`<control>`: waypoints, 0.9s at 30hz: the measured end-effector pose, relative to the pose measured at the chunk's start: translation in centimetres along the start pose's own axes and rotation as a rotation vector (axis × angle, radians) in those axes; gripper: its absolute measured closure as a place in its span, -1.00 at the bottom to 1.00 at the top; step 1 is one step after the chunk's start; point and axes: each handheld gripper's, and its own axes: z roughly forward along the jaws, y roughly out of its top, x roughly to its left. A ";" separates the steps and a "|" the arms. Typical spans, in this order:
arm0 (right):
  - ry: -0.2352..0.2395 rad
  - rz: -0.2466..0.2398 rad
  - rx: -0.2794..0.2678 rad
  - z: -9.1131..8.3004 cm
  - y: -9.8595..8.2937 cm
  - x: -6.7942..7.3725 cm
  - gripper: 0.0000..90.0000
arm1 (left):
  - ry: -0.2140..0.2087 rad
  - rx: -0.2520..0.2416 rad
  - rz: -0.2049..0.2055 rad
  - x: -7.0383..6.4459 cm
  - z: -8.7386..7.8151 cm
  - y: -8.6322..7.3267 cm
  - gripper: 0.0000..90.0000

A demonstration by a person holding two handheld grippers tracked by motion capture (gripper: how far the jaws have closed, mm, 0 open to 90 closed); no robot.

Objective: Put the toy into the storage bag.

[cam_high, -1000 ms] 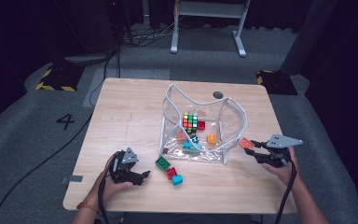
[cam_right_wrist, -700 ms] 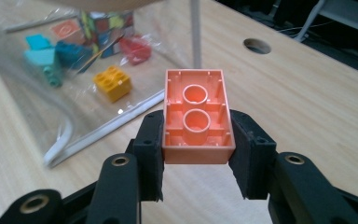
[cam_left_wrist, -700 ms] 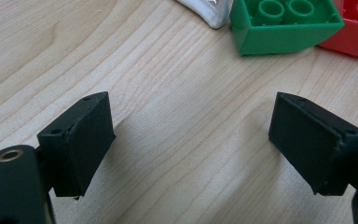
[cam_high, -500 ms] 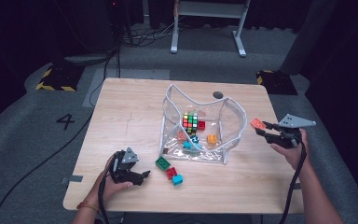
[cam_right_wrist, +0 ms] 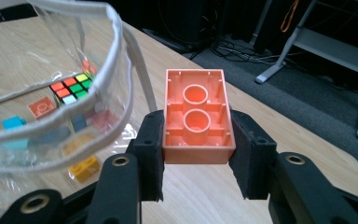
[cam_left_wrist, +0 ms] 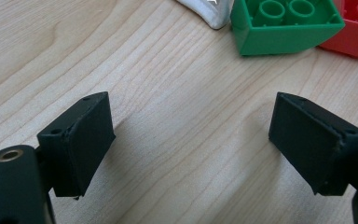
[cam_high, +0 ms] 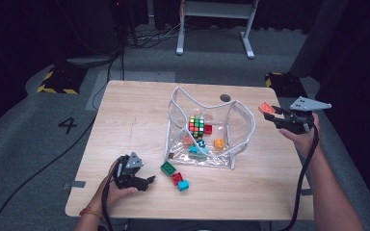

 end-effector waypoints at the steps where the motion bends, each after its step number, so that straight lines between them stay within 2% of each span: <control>1: -0.004 -0.003 0.001 0.0 0.3 0.1 0.31 | 0.002 0.001 0.000 0.0 0.0 0.0 -0.69; 9: 0.027 -0.036 -0.017 -0.1 2.9 0.9 0.31 | 0.003 -0.001 0.003 0.0 0.0 0.0 -0.69; 12: 0.065 -0.049 -0.047 -0.2 3.7 1.6 0.31 | 0.001 0.001 0.000 0.0 0.0 0.0 -0.69; 18: 0.132 -0.069 -0.054 0.2 4.9 3.4 0.31 | 0.001 0.001 0.000 0.0 0.0 0.0 -0.69; 22: 0.166 -0.102 -0.048 0.7 5.7 4.7 0.31 | 0.002 0.001 0.000 0.0 0.0 0.0 -0.69; 27: 0.212 -0.164 -0.022 1.5 6.7 6.2 0.31 | 0.004 0.001 0.002 0.0 0.0 0.0 -0.69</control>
